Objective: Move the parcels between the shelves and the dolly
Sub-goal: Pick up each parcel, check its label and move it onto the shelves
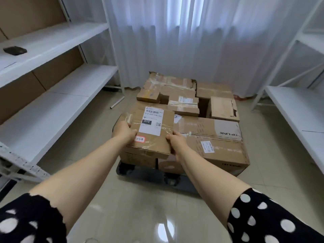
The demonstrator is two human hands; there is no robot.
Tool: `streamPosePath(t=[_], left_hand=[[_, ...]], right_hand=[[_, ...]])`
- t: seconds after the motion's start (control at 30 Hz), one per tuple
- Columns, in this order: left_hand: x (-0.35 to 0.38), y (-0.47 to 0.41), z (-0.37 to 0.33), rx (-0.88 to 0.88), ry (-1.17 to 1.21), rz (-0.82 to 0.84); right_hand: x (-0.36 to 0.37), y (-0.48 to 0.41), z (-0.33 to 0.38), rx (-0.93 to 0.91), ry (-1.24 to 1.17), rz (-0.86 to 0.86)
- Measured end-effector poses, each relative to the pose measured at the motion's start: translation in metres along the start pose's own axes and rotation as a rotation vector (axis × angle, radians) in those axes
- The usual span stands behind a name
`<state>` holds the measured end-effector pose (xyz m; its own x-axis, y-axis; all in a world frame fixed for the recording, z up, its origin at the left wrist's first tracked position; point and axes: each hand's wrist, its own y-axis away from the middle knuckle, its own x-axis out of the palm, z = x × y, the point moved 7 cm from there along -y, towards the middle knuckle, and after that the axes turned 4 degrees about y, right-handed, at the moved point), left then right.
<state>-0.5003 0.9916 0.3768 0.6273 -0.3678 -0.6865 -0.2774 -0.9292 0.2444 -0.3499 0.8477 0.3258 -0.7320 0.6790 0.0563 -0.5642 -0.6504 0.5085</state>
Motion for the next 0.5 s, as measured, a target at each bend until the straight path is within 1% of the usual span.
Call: streamPosePath(t=[0.07, 0.17, 0.33, 0.5], left_hand=[[0.008, -0.035, -0.015, 0.017, 0.000, 0.038], [0.032, -0.076, -0.050, 0.060, 0.002, 0.114], [0.096, -0.123, -0.106, 0.072, 0.030, 0.212], [0.169, -0.168, -0.160, 0.063, -0.034, 0.243]], right_hand=[[0.003, -0.022, 0.014, 0.009, 0.033, -0.041], [-0.013, -0.054, 0.033, 0.019, 0.037, -0.101], [-0.068, -0.112, 0.054, 0.024, -0.106, -0.151], [-0.126, -0.194, 0.055, 0.105, -0.131, -0.154]])
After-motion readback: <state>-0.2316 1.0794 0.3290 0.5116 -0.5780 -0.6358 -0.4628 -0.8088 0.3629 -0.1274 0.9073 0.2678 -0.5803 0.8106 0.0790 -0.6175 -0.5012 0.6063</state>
